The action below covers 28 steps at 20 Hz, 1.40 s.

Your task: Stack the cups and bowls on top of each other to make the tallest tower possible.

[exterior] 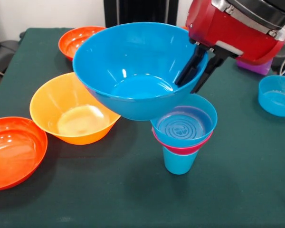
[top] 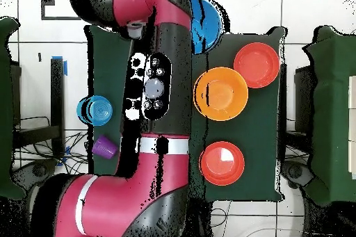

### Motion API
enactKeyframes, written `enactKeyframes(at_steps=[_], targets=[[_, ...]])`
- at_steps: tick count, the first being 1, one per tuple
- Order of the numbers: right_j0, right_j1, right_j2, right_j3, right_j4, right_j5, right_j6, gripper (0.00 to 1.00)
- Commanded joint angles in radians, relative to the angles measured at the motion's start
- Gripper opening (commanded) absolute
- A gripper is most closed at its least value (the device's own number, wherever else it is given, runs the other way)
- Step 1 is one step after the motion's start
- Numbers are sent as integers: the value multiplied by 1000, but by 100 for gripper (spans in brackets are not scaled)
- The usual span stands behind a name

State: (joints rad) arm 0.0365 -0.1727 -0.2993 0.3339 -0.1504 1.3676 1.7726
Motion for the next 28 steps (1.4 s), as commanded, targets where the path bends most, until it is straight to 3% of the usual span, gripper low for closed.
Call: enactKeyframes(at_steps=[1,15,28], targets=[[50,-14,38,110,23,13,236,0],[85,16,24,89,50,13,328,0],[67,27,22,69,54,11,261,0]])
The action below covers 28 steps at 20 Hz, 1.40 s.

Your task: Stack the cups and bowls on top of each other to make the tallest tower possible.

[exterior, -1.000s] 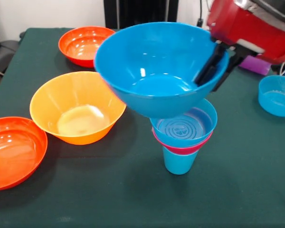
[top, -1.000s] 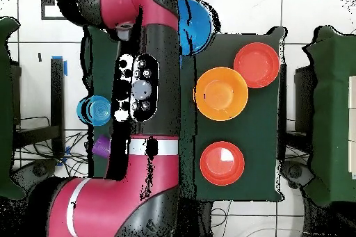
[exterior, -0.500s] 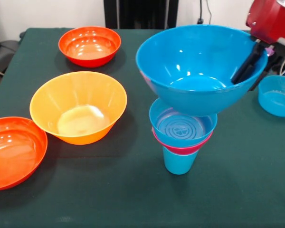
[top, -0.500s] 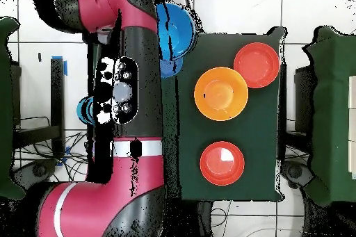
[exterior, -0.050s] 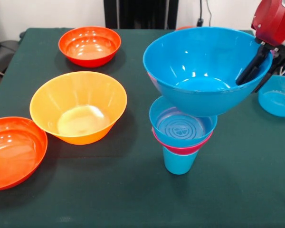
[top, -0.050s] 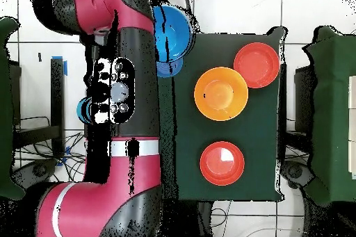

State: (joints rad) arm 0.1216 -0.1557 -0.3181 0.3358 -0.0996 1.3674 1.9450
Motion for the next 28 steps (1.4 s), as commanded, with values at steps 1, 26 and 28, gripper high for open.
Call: enactKeyframes(at_steps=[1,26,28], targets=[[-19,11,42,68,5,11,83,0],[-16,88,-74,-41,-12,81,44,0],[-14,88,-80,-37,-10,73,46,0]])
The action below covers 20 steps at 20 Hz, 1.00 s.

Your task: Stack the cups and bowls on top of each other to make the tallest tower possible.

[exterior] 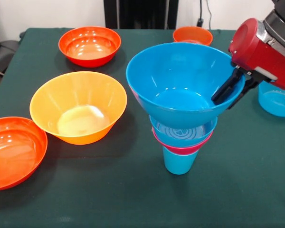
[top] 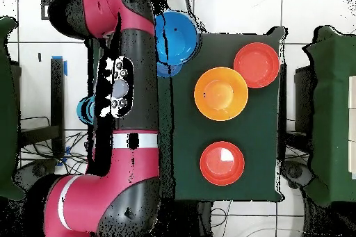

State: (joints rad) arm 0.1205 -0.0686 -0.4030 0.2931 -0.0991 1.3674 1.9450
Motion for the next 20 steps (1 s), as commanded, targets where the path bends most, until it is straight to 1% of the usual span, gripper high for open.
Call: enactKeyframes(at_steps=[1,10,20], targets=[[-13,3,3,4,-7,72,46,0],[-13,-2,4,28,11,46,51,0],[-10,-27,34,96,28,-1,50,0]])
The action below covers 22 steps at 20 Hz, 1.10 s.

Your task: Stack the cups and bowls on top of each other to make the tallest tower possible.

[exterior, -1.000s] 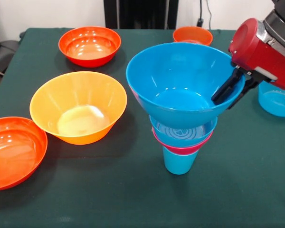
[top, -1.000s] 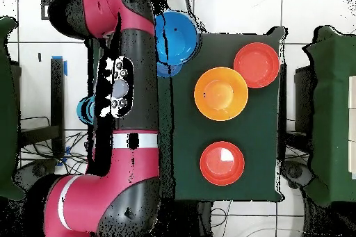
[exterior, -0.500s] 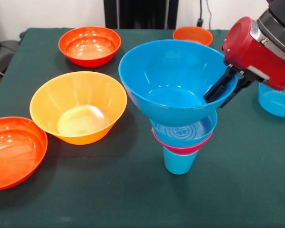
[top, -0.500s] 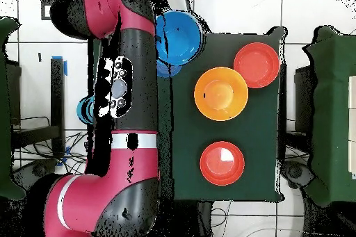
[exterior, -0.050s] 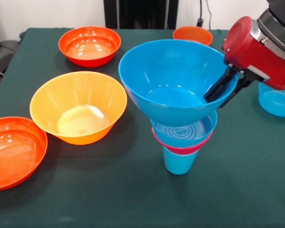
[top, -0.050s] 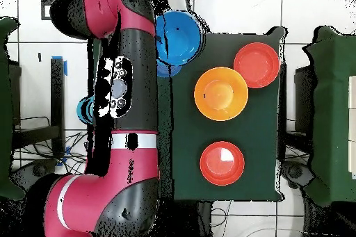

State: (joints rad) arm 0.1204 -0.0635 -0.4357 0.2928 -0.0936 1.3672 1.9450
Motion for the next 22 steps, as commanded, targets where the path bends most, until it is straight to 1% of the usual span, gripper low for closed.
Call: enactKeyframes(at_steps=[1,15,22], targets=[[-10,-36,72,106,26,-8,50,0],[-1,-64,89,192,49,-74,51,0],[-4,-60,107,203,62,-107,44,0]])
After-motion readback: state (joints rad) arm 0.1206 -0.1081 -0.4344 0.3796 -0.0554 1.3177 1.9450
